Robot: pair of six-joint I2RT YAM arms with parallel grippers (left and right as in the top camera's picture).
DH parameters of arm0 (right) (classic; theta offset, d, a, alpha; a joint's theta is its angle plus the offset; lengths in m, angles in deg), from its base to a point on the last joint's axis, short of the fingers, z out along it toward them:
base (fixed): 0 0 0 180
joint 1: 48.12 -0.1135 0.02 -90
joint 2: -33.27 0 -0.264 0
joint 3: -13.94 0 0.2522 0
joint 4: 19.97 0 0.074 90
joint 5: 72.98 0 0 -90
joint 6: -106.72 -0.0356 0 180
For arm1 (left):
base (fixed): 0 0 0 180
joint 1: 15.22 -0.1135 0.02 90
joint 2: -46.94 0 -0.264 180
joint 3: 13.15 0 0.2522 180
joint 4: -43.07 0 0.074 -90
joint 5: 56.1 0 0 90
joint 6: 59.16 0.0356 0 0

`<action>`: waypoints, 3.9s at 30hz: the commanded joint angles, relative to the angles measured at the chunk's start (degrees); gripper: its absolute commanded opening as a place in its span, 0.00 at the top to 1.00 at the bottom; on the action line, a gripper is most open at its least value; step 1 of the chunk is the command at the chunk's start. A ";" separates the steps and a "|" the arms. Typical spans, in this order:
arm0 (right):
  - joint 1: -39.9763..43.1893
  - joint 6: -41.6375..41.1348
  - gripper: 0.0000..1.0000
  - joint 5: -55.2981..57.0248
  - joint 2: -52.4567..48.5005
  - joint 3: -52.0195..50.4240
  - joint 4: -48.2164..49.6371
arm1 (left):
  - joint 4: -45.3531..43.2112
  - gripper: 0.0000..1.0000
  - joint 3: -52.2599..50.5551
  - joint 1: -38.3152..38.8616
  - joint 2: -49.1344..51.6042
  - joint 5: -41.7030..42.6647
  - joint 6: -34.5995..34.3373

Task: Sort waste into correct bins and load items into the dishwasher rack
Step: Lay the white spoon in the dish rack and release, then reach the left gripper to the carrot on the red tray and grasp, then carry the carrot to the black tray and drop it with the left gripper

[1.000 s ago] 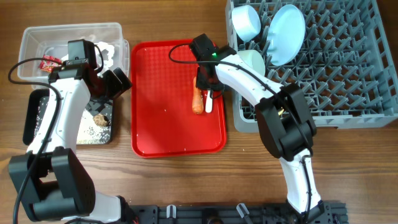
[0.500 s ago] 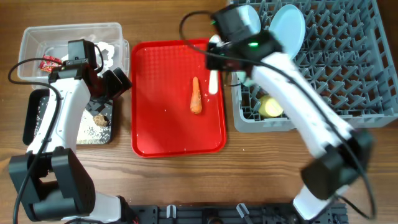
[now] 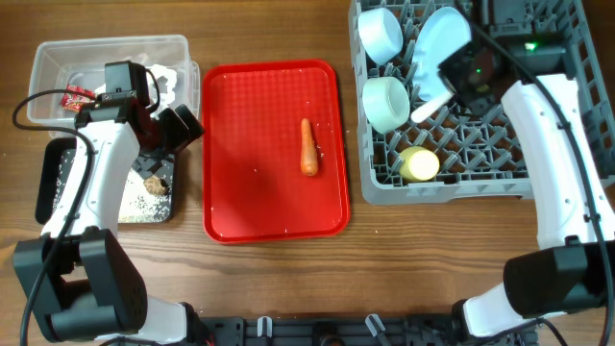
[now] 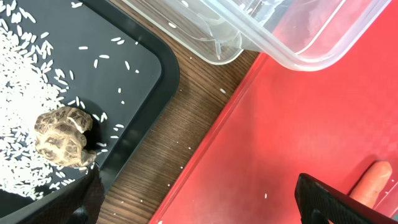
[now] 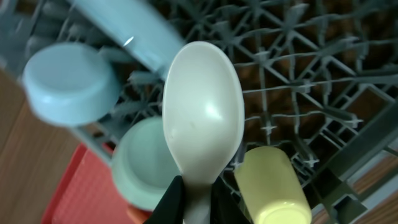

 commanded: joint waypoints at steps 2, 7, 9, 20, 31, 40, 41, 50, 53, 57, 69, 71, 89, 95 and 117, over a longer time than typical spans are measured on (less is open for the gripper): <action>2.23 -9.64 0.96 1.55 0.02 -3.69 -0.13 | -0.02 0.00 0.39 -0.22 -0.31 -0.55 -0.33; 2.19 -19.82 0.96 1.53 -0.31 -9.68 0.98 | -0.02 0.00 0.39 -0.22 -0.28 -0.55 -0.33; 2.19 -24.00 0.96 1.53 -0.33 -12.83 2.01 | 0.00 0.00 0.39 -0.22 -0.28 -0.55 -0.33; 2.25 -25.40 0.86 4.79 -0.35 -19.45 11.69 | 0.00 0.00 0.39 -0.22 -0.31 -0.55 -0.33; 2.23 -22.60 0.03 6.23 -0.35 -19.47 14.16 | 0.00 0.00 0.39 -0.22 -0.28 -0.55 -0.33; 2.23 8.39 0.00 2.29 4.28 -19.30 14.36 | 0.00 0.00 0.39 -0.22 -0.31 -0.55 -0.33; 2.23 11.13 0.00 2.29 5.99 -19.30 13.88 | 0.00 0.00 0.39 -0.22 -0.28 -0.57 -0.33; 2.16 32.24 0.00 -8.92 20.48 -19.30 13.70 | -0.22 0.00 0.39 -0.22 -0.31 -0.55 -0.33; 2.16 33.77 0.00 -9.77 22.60 -19.30 12.96 | -2.27 0.00 0.39 -0.22 -0.31 -0.22 -0.35; 2.19 34.21 0.00 -9.73 22.69 -19.32 11.76 | -2.47 0.00 0.39 -0.22 -0.31 2.08 -0.35; 2.19 35.47 0.00 -9.46 22.67 -19.32 11.26 | -5.35 0.00 4.74 13.31 -0.31 13.14 13.29; 2.19 35.47 0.00 -9.46 22.67 -19.32 11.19 | -6.01 0.00 5.92 18.82 -0.31 6.84 13.31; 2.19 36.54 0.00 -9.55 22.67 -19.32 9.35 | -14.27 0.21 6.62 42.18 18.14 -7.41 17.77; 2.19 36.52 0.00 -9.53 22.67 -19.32 8.98 | -14.23 0.43 6.43 42.18 18.14 -7.41 14.38; 2.19 36.57 0.00 -9.51 22.67 -19.32 8.11 | -11.56 0.75 9.31 41.83 19.61 -8.70 1.16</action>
